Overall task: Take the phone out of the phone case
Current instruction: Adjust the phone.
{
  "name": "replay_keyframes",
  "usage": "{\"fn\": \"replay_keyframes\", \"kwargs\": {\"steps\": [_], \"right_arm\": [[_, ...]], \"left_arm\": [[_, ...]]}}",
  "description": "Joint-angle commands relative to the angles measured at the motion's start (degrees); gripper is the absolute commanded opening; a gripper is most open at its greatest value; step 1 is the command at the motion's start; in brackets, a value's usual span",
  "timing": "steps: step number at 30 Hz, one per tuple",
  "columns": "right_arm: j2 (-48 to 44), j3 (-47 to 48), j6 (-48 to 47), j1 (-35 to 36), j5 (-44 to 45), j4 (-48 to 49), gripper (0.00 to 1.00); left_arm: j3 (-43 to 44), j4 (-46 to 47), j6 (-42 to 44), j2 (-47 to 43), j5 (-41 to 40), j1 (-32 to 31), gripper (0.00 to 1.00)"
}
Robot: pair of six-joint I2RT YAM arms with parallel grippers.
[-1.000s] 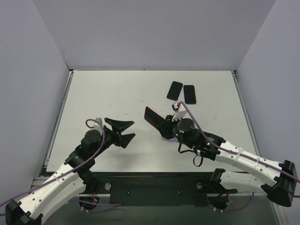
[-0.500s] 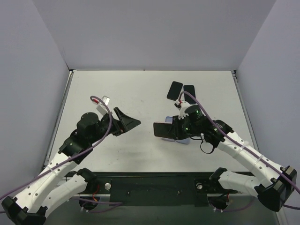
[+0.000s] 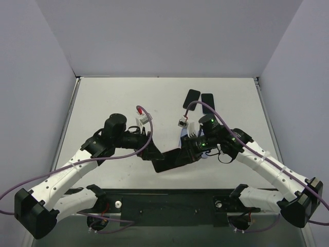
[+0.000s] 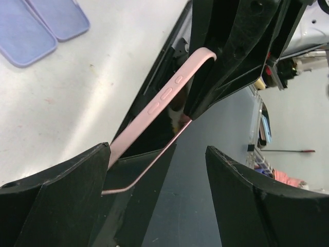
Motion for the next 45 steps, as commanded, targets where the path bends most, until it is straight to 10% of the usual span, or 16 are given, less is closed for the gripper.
{"fn": "replay_keyframes", "kwargs": {"steps": [1, 8, 22, 27, 36, 40, 45], "right_arm": [[1.18, 4.83, -2.49, 1.33, -9.81, 3.65, 0.0], [4.43, 7.82, -4.78, 4.14, -13.25, 3.65, 0.0], [6.45, 8.43, -7.24, 3.88, -18.35, 3.65, 0.0], [5.84, 7.3, -4.18, 2.13, -9.42, 5.4, 0.43], [-0.93, -17.54, 36.41, 1.94, 6.07, 55.9, 0.73], [1.52, -19.7, 42.59, 9.74, 11.96, 67.9, 0.72], [3.99, -19.6, 43.63, 14.16, 16.72, 70.41, 0.54]], "left_arm": [[-0.39, 4.28, 2.23, 1.63, 8.07, -1.04, 0.85], [-0.3, 8.33, 0.82, 3.65, 12.3, -4.02, 0.83], [-6.19, 21.42, -9.11, -0.47, 17.93, -4.99, 0.2], [-2.86, 16.33, -8.67, -2.31, 9.52, -4.65, 0.0], [-5.12, 25.59, -23.74, -11.28, -21.07, -4.03, 0.0], [-17.68, 45.37, -38.01, -15.5, -31.54, -4.03, 0.0], [-17.79, 47.7, -39.18, -16.29, -35.33, -4.11, 0.0]]}}
